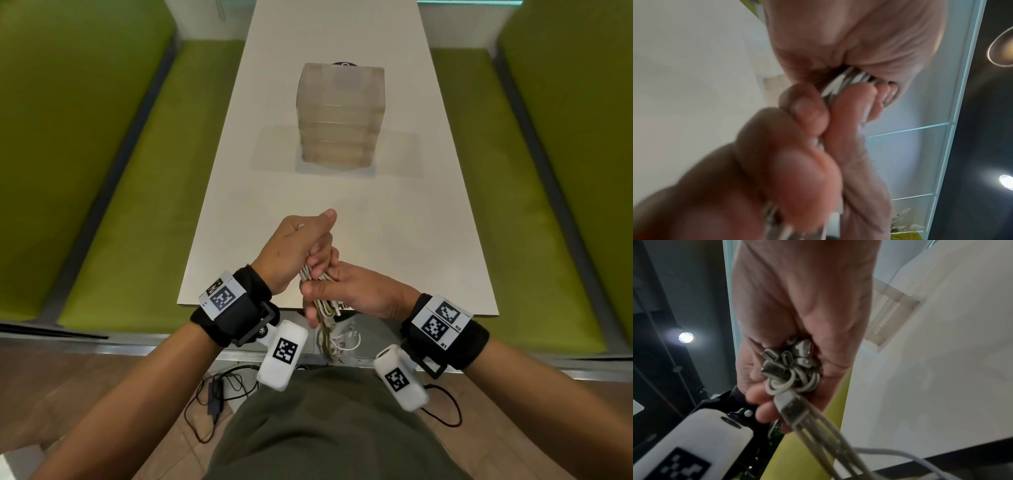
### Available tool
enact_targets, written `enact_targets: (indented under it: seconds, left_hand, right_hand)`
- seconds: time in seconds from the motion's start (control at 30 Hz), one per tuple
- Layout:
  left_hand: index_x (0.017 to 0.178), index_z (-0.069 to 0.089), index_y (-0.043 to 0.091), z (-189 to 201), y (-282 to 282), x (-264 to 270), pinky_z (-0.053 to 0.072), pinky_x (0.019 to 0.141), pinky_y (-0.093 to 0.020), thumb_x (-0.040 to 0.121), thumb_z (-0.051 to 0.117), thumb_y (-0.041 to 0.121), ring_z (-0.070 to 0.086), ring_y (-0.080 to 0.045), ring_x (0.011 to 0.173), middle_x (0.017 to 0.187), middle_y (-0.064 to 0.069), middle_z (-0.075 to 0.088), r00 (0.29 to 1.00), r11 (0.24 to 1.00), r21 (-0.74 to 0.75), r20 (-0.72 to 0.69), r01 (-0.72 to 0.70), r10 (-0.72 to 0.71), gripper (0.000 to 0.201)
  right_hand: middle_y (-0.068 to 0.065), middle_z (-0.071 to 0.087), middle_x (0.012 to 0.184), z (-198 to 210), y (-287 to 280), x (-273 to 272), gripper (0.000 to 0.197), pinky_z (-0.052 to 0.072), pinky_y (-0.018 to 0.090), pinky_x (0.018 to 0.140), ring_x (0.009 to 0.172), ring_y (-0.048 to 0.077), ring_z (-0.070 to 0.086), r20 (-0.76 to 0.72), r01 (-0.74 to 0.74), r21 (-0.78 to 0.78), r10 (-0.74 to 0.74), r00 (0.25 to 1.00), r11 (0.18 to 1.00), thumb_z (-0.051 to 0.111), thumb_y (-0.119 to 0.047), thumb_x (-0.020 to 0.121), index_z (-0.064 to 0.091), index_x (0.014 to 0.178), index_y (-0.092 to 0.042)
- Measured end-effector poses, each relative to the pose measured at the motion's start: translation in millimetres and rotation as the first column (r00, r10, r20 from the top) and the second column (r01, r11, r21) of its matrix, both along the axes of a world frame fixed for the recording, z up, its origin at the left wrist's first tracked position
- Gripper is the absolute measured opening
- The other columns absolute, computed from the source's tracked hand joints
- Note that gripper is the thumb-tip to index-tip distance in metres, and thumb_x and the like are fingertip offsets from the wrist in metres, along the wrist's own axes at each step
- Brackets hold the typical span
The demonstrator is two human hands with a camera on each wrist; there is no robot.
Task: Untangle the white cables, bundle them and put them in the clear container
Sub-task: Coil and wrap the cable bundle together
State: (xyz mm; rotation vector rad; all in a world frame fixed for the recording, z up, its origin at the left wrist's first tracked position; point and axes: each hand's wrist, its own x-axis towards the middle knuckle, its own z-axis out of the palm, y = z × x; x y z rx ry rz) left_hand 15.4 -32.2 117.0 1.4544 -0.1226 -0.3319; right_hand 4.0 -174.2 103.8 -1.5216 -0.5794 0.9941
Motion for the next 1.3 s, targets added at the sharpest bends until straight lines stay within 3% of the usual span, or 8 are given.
enact_targets:
  seconds: [0.13, 0.23, 0.3, 0.37, 0.53, 0.7, 1.0, 1.3]
  left_hand:
    - [0.047, 0.043, 0.016, 5.0, -0.4, 5.0, 0.051, 0.074, -0.035, 0.100, 0.039, 0.038, 0.051, -0.020, 0.044, 0.043, 0.000, 0.043, 0.997, 0.999, 0.010, 0.066, -0.046, 0.045, 0.058]
    - [0.093, 0.064, 0.016, 0.6, 9.0, 7.9, 0.051, 0.093, -0.042, 0.084, 0.049, 0.065, 0.066, -0.026, 0.102, 0.100, -0.007, 0.068, 0.995, 0.997, -0.076, 0.088, -0.035, 0.041, 0.052]
    - [0.133, 0.044, 0.020, -10.8, 17.2, 6.3, 0.052, 0.093, -0.042, 0.064, 0.062, 0.073, 0.060, -0.024, 0.116, 0.131, -0.006, 0.056, 0.998, 0.990, -0.133, 0.048, 0.038, -0.031, 0.089]
    - [0.142, 0.027, 0.019, -20.3, 17.2, 2.2, 0.056, 0.081, -0.036, 0.057, 0.078, 0.061, 0.064, -0.016, 0.097, 0.121, 0.001, 0.059, 0.995, 0.989, -0.109, 0.008, 0.102, -0.102, 0.107]
    - [0.096, 0.065, 0.020, -36.4, -3.5, -15.9, 0.047, 0.087, -0.033, 0.092, 0.059, 0.024, 0.064, -0.007, 0.082, 0.079, 0.009, 0.066, 0.960, 0.943, 0.196, 0.026, 0.270, -0.280, 0.009]
    - [0.085, 0.058, 0.019, -46.2, 12.2, -21.4, 0.044, 0.060, -0.018, 0.085, 0.049, 0.064, 0.051, -0.008, 0.056, 0.065, -0.008, 0.051, 0.958, 0.946, 0.199, 0.073, 0.257, -0.276, 0.046]
    - [0.071, 0.056, 0.018, -48.1, 37.4, -21.7, 0.033, 0.047, -0.020, 0.086, 0.049, 0.059, 0.033, -0.011, 0.047, 0.054, 0.004, 0.036, 0.930, 0.908, 0.198, -0.098, 0.368, -0.355, 0.044]
    - [0.107, 0.060, 0.017, -59.9, 39.2, -25.3, 0.047, 0.097, -0.036, 0.091, 0.042, 0.049, 0.062, -0.012, 0.108, 0.104, 0.005, 0.069, 0.898, 0.832, 0.346, -0.087, 0.434, -0.432, 0.039]
  right_hand:
    - [-0.002, 0.057, 0.058, 5.5, -0.7, 3.3, 0.036, 0.049, 0.025, 0.067, 0.058, 0.019, 0.057, 0.023, 0.083, -0.029, -0.082, 0.996, 0.996, 0.045, -0.017, 0.100, 0.053, 0.065, -0.012]
    - [-0.003, 0.056, 0.056, 15.0, -7.3, 11.2, 0.033, 0.047, 0.021, 0.059, 0.054, 0.017, 0.057, 0.091, 0.138, -0.015, -0.136, 0.986, 0.990, 0.048, -0.015, 0.099, 0.052, 0.066, -0.012]
    - [-0.002, 0.056, 0.058, 21.3, -10.6, 17.9, 0.030, 0.051, 0.028, 0.062, 0.058, 0.018, 0.059, 0.136, 0.173, 0.019, -0.174, 0.975, 0.985, 0.049, -0.013, 0.098, 0.054, 0.070, -0.003]
    - [0.003, 0.056, 0.063, 28.3, -10.9, 24.1, 0.027, 0.053, 0.034, 0.066, 0.062, 0.017, 0.058, 0.178, 0.223, 0.079, -0.234, 0.956, 0.972, 0.048, -0.012, 0.098, 0.057, 0.076, 0.003]
    - [0.011, 0.059, 0.068, 47.1, -11.4, 38.7, 0.026, 0.052, 0.028, 0.072, 0.080, 0.024, 0.068, 0.119, 0.378, 0.199, -0.405, 0.907, 0.904, 0.046, -0.019, 0.099, 0.054, 0.078, -0.006]
    - [0.000, 0.052, 0.063, 67.1, -22.8, 50.6, 0.024, 0.048, 0.049, 0.072, 0.064, 0.023, 0.060, 0.137, 0.370, 0.237, -0.408, 0.903, 0.898, 0.048, -0.021, 0.098, 0.051, 0.077, -0.011]
    - [0.003, 0.055, 0.060, 69.5, -39.8, 45.4, 0.024, 0.051, 0.032, 0.062, 0.059, 0.022, 0.058, 0.315, 0.342, -0.044, -0.312, 0.896, 0.939, 0.053, -0.020, 0.096, 0.051, 0.076, -0.008]
    - [0.001, 0.050, 0.059, 79.7, -38.5, 54.6, 0.024, 0.046, 0.048, 0.069, 0.058, 0.023, 0.054, 0.203, 0.407, 0.152, -0.431, 0.879, 0.901, 0.051, -0.021, 0.097, 0.049, 0.077, -0.008]
